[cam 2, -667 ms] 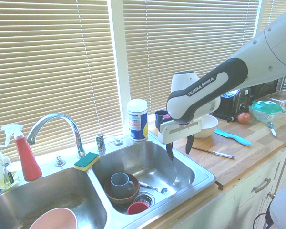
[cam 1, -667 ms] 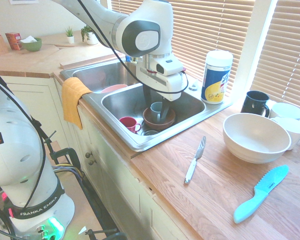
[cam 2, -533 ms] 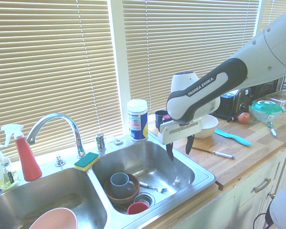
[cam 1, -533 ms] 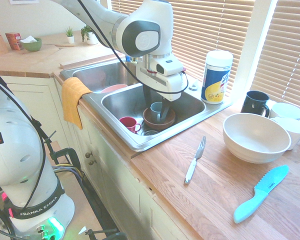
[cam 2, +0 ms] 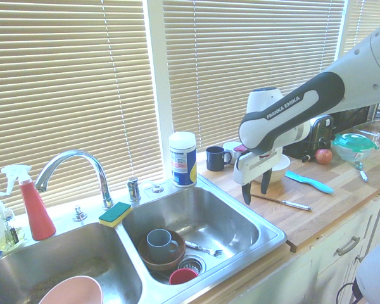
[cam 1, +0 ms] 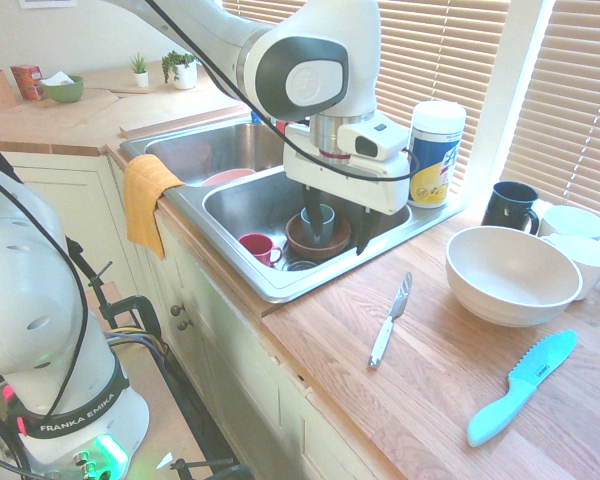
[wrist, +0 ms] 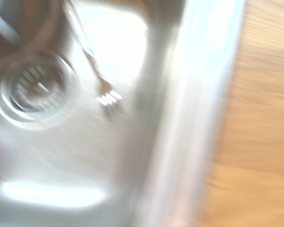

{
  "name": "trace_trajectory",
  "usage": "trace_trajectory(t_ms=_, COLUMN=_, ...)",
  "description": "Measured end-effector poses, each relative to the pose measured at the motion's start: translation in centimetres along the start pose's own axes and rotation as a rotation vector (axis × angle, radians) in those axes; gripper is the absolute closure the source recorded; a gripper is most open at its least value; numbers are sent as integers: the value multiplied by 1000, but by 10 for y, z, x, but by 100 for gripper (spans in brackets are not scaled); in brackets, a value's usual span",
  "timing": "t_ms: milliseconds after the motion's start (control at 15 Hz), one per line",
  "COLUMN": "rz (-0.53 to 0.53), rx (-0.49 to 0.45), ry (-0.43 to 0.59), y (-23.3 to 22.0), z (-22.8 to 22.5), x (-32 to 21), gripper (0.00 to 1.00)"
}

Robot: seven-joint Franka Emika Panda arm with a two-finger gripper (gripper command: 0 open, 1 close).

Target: Put the knife into the sink

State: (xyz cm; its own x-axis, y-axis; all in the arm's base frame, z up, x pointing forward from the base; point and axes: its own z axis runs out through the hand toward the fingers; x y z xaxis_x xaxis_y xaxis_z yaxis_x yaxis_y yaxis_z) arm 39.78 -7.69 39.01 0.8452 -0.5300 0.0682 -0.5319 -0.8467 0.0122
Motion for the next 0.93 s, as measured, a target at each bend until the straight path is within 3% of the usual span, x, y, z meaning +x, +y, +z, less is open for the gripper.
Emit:
trace_trajectory(t_ms=533, rz=11, rx=7, ry=-20, y=90, z=11, x=1, gripper=0)
trace_trajectory(t_ms=933, rz=34, rx=-6, ry=-27, y=125, z=38, x=12, gripper=0)
